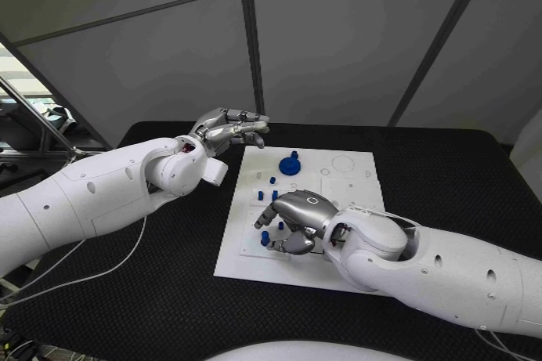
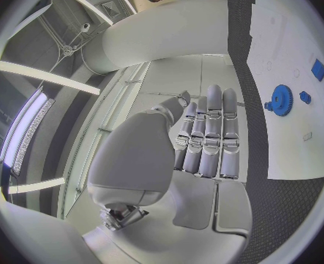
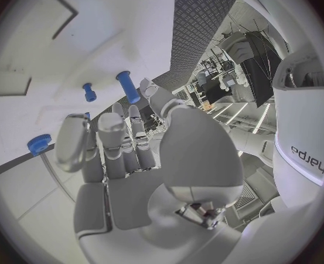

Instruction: Assemble the parts on the task board

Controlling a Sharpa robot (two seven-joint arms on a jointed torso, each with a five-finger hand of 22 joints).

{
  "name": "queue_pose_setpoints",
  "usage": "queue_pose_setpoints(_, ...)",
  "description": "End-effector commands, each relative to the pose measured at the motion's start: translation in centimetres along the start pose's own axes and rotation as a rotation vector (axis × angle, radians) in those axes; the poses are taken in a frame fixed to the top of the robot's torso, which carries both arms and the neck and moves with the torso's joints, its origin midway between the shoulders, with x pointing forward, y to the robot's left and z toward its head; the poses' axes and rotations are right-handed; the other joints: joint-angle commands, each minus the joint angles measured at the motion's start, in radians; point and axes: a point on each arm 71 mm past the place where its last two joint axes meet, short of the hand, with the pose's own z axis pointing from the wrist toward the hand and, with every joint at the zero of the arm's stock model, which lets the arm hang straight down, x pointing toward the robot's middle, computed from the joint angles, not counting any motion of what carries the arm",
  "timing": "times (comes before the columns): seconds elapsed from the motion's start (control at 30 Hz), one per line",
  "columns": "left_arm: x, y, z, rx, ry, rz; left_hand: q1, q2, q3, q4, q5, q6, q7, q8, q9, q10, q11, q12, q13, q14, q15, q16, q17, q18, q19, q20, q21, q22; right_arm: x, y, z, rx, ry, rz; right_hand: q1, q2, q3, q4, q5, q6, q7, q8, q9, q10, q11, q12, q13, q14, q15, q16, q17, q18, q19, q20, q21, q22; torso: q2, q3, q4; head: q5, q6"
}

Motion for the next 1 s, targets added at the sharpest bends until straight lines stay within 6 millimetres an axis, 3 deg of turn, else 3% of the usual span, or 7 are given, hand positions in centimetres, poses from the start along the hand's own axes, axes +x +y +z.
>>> queue_pose_setpoints(0.03,0.0,-0.1,0.0,0.001,0.011,-0.007,0.001,0.008,-0.004,-0.001,-0.006,-0.006,0.002,-0.004,0.001,-0.006,-0.002,-0.002,-0.001,0.007,0.0,-0.006,-0.001,0.002,0.0,0.008,-0.006,-0.001,-1.2,0.0,-1.0,-0.026,-0.112,0.057,0.015,0.004,-0.013,0.002,0.005,-0.004,0.003,0.002,0.001,-0.006,0.0,0.013,0.002,0.009,-0.005,0.008,0.006,0.004,0.009,-0.001,0.009,0.005,-0.001,-0.0007,-0.0017,-0.005,0.005)
queue_pose_setpoints(0.27,-0.1,0.2,-0.2,-0.008,0.012,-0.003,0.002,0.008,-0.004,-0.003,-0.007,-0.006,0.002,-0.004,0.001,-0.006,-0.002,-0.002,-0.001,0.007,0.0,-0.008,-0.001,0.002,0.0,0.008,-0.006,-0.002,-3.7,-3.3,-4.4,0.124,-0.152,0.151,0.0,0.032,-0.016,0.024,0.005,0.065,0.055,0.024,0.011,0.119,-0.024,0.087,0.017,0.026,-0.02,0.042,0.05,-0.008,0.036,-0.012,0.054,0.054,-0.002,-0.002,-0.0011,-0.032,0.019)
queue_pose_setpoints(0.4,-0.4,0.4,-0.5,-0.014,0.008,0.001,0.002,0.008,-0.004,-0.003,-0.007,-0.006,0.002,-0.004,0.001,-0.006,-0.002,-0.002,-0.001,0.007,0.0,-0.008,-0.001,0.002,0.0,0.008,-0.006,-0.002,-5.1,-6.2,-7.9,0.303,-0.155,0.244,-0.061,0.014,-0.035,0.061,0.005,0.119,0.014,0.039,0.025,0.339,-0.081,0.195,0.077,0.059,-0.065,0.136,0.18,-0.039,0.093,-0.05,0.168,0.177,-0.003,-0.0036,-0.0074,-0.052,0.03)
queue_pose_setpoints(0.5,-0.5,0.4,-0.6,-0.016,0.006,0.003,0.002,0.008,-0.004,-0.003,-0.007,-0.006,0.002,-0.004,0.001,-0.006,-0.002,-0.002,-0.001,0.007,0.0,-0.008,-0.001,0.002,0.0,0.008,-0.006,-0.002,-5.5,-7.6,-10.0,0.4,-0.142,0.276,-0.103,-0.008,-0.079,0.086,0.005,0.152,-0.008,0.054,0.043,0.436,-0.105,0.286,0.145,0.064,-0.086,0.159,0.207,-0.046,0.106,-0.071,0.197,0.208,-0.005,-0.0048,-0.0109,-0.063,0.033)
queue_pose_setpoints(0.6,-0.6,0.5,-0.6,-0.017,0.005,0.004,0.002,0.008,-0.004,-0.003,-0.007,-0.006,0.002,-0.004,0.001,-0.006,-0.002,-0.002,-0.001,0.007,0.0,-0.008,-0.001,0.002,0.0,0.008,-0.006,-0.002,-5.8,-8.7,-12.1,0.5,-0.124,0.294,-0.107,-0.004,-0.154,0.128,0.008,0.173,-0.022,0.069,0.103,0.465,-0.135,0.77,0.68,0.076,-0.118,0.236,0.316,-0.059,0.125,-0.095,0.24,0.256,-0.007,-0.0068,-0.0165,-0.071,0.033)
queue_pose_setpoints(0.8,-0.5,0.5,-0.7,-0.018,0.009,0.003,0.003,0.008,-0.004,-0.003,-0.007,-0.005,0.002,-0.003,0.001,-0.006,-0.002,-0.002,-0.001,0.007,0.0,-0.009,-0.001,0.002,-0.001,0.008,-0.007,-0.002,-5.9,-10.0,-14.8,0.646,-0.098,0.285,-0.133,0.002,-0.262,0.238,0.008,0.167,-0.036,0.083,0.202,0.447,-0.133,1.078,1.044,0.088,-0.107,0.316,0.445,-0.069,0.14,-0.103,0.274,0.295,-0.01,-0.0083,-0.0208,-0.082,0.029)
queue_pose_setpoints(1.0,-0.5,0.6,-0.7,-0.021,0.009,0.004,0.003,0.008,-0.004,-0.003,-0.007,-0.005,0.002,-0.003,0.001,-0.006,-0.002,-0.002,-0.001,0.007,0.0,-0.009,-0.001,0.002,-0.001,0.008,-0.007,-0.002,-5.3,-10.5,-16.1,0.743,-0.067,0.24,-0.106,-0.001,-0.319,0.314,0.011,0.14,-0.032,0.078,0.278,0.436,-0.128,1.14,1.13,0.09,-0.105,0.336,0.477,-0.072,0.144,-0.098,0.283,0.305,-0.012,-0.0078,-0.0242,-0.089,0.027)
